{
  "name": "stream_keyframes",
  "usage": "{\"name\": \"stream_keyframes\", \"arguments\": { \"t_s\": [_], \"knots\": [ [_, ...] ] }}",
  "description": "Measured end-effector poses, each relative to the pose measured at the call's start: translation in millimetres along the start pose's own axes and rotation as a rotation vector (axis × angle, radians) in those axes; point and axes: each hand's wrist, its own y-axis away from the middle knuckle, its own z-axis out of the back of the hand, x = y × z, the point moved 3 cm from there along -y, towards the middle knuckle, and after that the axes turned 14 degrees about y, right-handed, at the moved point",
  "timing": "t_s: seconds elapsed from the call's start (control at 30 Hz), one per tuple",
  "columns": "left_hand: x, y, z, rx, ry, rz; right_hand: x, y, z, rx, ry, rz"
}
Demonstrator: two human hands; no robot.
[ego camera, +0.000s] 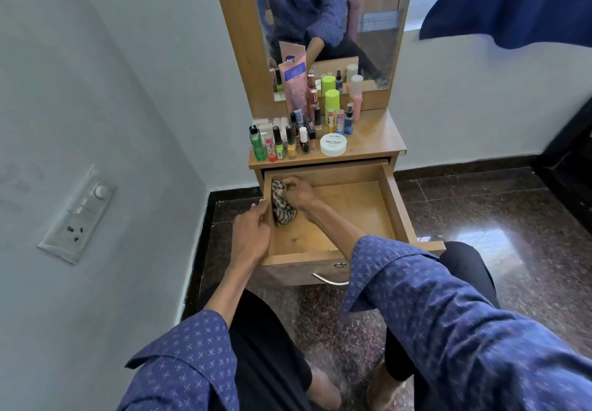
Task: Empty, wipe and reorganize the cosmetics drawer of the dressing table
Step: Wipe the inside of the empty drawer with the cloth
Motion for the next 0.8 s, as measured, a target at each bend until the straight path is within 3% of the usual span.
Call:
{"name": "stream_keyframes", "arguments": {
  "t_s": [0.1,0.23,0.3,0.47,0.8],
  "knots": [
    [5,-4,-1,-0.002,0.012,0.007,0,10,2,0.072,0.188,0.104],
    [6,-3,-3,-0.001,0.018,0.022,-11,46,-6,0.338,0.569,0.195],
    [4,-2,-3,-0.004,0.022,0.027,-15,59,-13,0.385,0.67,0.23],
    [4,-3,-1,0.009,0.019,0.022,-12,50,-14,0.243,0.552,0.171],
    [1,0,4,-0.02,0.008,0.013,12,-10,-11,-0.258,0.236,0.148]
  ]
}}
